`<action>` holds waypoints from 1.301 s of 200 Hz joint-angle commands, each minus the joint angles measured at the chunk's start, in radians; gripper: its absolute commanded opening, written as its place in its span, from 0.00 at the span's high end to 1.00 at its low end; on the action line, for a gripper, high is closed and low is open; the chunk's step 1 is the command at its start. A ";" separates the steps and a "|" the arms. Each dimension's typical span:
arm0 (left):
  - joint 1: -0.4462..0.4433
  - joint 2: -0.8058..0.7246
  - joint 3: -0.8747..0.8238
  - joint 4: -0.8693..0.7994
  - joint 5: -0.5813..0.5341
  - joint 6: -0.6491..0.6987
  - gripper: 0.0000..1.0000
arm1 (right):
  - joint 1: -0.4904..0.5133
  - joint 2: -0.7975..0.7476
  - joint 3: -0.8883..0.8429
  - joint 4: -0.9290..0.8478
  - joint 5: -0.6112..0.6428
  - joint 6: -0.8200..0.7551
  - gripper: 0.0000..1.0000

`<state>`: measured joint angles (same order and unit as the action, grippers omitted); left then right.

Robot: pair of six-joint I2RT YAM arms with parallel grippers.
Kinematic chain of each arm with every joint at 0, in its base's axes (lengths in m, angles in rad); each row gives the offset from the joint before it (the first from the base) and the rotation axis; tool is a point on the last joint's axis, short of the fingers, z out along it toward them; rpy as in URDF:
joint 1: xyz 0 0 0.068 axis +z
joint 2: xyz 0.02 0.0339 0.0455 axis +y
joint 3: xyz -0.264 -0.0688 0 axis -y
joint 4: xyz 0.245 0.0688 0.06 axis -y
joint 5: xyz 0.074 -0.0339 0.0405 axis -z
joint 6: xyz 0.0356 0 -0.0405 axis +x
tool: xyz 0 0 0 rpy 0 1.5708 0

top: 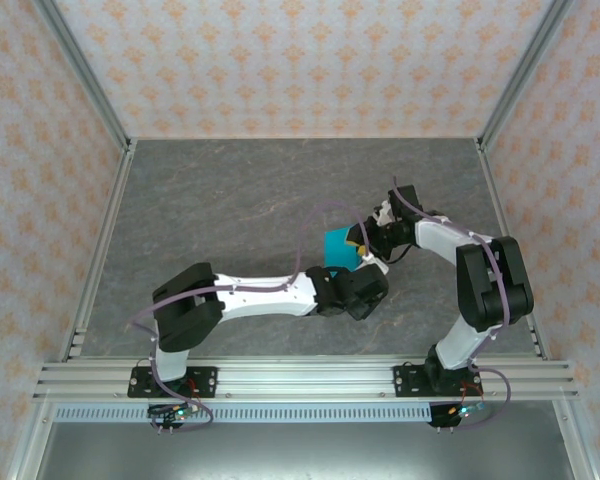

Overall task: Fold a paper plane with a square sheet of paper (fold left side to right side)
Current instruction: Fold the triangle a second time at the center of the table.

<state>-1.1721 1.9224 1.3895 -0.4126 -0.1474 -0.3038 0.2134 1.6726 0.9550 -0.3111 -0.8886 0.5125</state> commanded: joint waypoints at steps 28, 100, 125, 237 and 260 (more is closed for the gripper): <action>-0.004 0.078 0.090 -0.165 -0.172 0.007 0.35 | 0.010 -0.033 0.028 -0.018 -0.007 0.032 0.60; -0.005 0.119 0.118 -0.163 -0.233 0.038 0.42 | 0.034 -0.018 0.028 -0.006 0.006 0.047 0.60; -0.004 0.112 0.111 -0.152 -0.223 0.044 0.53 | 0.035 -0.018 0.031 -0.019 0.024 0.043 0.60; -0.004 0.060 0.053 -0.099 -0.173 0.059 0.93 | 0.035 0.001 0.061 -0.069 0.069 0.003 0.60; -0.004 0.047 0.042 -0.089 -0.164 0.053 0.97 | 0.035 -0.005 0.073 -0.078 0.087 -0.006 0.59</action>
<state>-1.1717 2.0266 1.4498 -0.5220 -0.3141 -0.2520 0.2440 1.6699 0.9836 -0.3561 -0.8352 0.5289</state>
